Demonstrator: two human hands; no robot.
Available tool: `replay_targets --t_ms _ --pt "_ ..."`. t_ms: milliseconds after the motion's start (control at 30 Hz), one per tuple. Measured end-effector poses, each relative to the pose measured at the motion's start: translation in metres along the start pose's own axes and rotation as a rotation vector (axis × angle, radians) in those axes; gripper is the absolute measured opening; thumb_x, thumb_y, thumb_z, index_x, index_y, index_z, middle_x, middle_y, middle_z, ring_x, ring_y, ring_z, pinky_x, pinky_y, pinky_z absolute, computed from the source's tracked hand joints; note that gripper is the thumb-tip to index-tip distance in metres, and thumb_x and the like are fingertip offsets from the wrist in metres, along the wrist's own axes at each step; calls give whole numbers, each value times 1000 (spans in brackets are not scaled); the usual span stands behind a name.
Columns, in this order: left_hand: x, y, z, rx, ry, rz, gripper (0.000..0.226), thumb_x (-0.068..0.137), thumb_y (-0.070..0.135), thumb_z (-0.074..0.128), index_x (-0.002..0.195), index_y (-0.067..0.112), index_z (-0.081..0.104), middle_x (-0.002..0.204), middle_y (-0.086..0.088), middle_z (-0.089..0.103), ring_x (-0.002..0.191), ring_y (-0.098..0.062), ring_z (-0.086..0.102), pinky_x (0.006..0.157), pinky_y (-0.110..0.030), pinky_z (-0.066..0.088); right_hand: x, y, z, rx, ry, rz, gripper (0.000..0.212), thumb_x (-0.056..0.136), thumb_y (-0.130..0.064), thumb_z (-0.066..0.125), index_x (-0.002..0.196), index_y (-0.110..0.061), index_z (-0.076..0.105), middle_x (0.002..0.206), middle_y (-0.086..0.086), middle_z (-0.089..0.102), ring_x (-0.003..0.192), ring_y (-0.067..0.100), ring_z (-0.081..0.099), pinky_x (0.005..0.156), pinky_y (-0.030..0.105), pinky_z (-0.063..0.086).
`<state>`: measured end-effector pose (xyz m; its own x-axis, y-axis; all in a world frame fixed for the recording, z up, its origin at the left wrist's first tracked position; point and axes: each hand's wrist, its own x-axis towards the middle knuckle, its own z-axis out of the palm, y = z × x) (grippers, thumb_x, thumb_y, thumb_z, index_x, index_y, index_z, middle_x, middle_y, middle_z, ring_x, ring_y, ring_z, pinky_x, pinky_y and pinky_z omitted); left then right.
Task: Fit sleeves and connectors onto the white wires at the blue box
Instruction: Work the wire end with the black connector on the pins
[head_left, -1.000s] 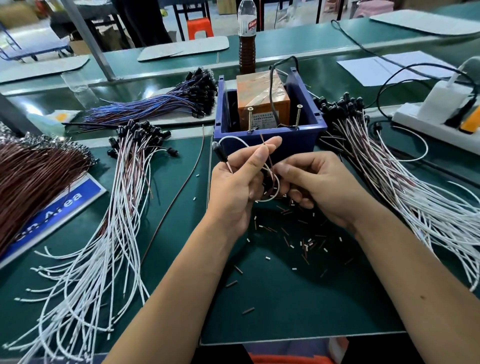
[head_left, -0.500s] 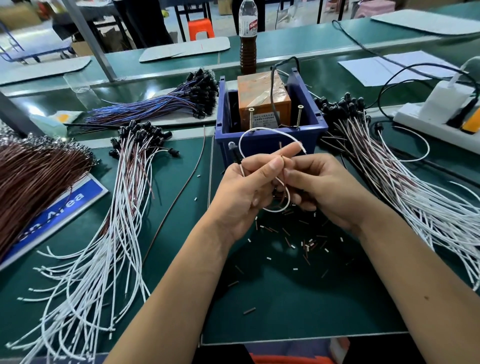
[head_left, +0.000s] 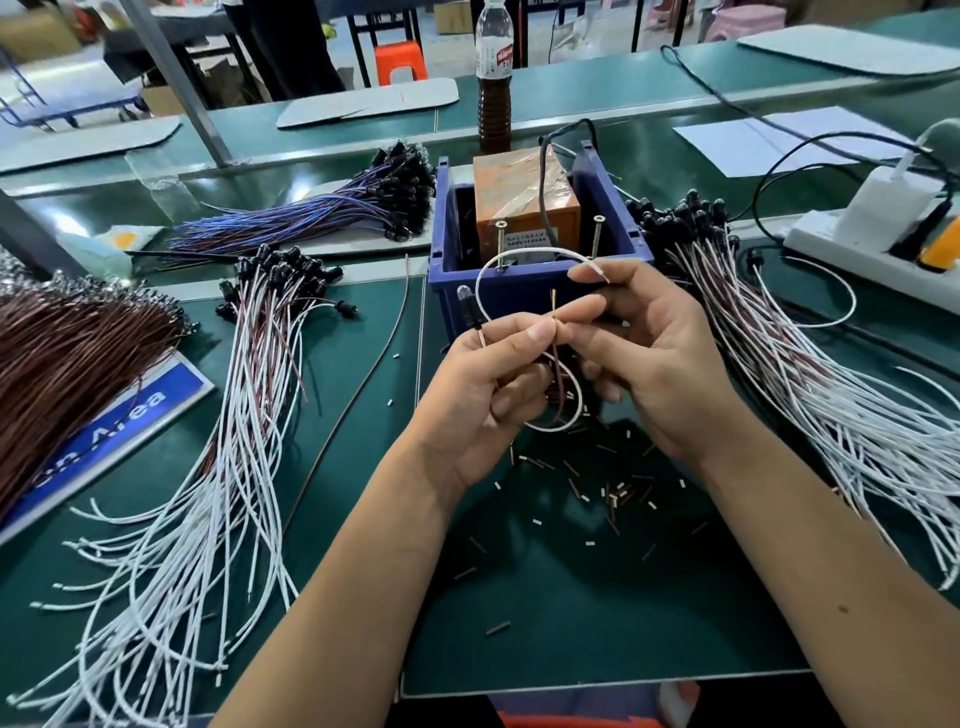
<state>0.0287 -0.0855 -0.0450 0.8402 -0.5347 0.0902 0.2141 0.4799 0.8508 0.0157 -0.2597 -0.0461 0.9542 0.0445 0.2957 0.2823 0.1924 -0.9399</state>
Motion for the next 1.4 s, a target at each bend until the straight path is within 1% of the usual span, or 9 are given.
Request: replay_targets --t_ms 167,267,433,600,733,900,1067,1267,1400 --pt "-3 6 -7 -104 -112 -97 14 81 24 80 83 12 73 87 2 69 36 4 33 38 -9 24 2 -2 -7 156 -138 -4 51 99 -11 49 148 -23 52 92 8 66 63 19 55 45 25 38" --pt "-5 9 -9 -57 -163 -164 5 85 16 73 84 12 74 99 -2 75 38 5 35 40 -8 24 2 -1 -8 42 -149 -88 50 107 -23 59 155 -31 48 92 12 66 64 20 53 48 27 40" --pt "-5 6 -8 56 -227 -276 14 92 15 62 83 12 72 98 -5 73 37 5 33 40 -9 27 1 1 -6 -53 -112 -123 41 102 -9 64 141 -22 67 93 10 71 53 17 55 47 32 41" --pt "-8 13 -12 -43 -256 -212 13 85 21 76 85 10 69 104 -9 71 42 3 25 41 -6 31 4 -9 -16 236 -185 -77 45 100 -6 57 145 -10 55 117 6 73 61 11 55 45 18 38" --pt "-11 22 -14 -97 -155 -65 22 76 25 84 81 11 68 116 -9 71 45 0 23 43 -12 18 7 -18 -25 367 -206 -75 36 107 -12 39 140 -6 54 131 6 72 62 8 57 45 13 40" --pt "-11 33 -20 -17 23 129 13 89 13 68 77 17 70 122 -14 69 40 4 29 40 -10 21 9 -19 -28 339 -50 -101 36 110 -25 38 116 -14 71 76 -2 65 49 8 39 42 17 32" --pt "-2 21 -14 227 198 348 25 100 11 55 84 17 73 91 -9 74 40 -3 30 40 -14 26 9 -13 -17 4 137 -226 35 111 -27 46 88 -12 69 85 19 54 57 17 42 43 24 32" --pt "10 -2 -5 470 608 549 4 94 14 71 91 12 74 74 -6 76 54 -7 63 57 -18 46 5 -3 -7 -276 237 -283 17 109 -19 57 119 -13 70 70 4 64 46 13 48 45 20 38" --pt "15 -7 -1 515 738 661 3 93 7 73 94 10 73 76 -5 77 73 -17 76 73 -22 55 3 1 2 -347 354 -323 8 105 -17 65 105 -10 62 69 3 69 46 16 54 48 26 43"
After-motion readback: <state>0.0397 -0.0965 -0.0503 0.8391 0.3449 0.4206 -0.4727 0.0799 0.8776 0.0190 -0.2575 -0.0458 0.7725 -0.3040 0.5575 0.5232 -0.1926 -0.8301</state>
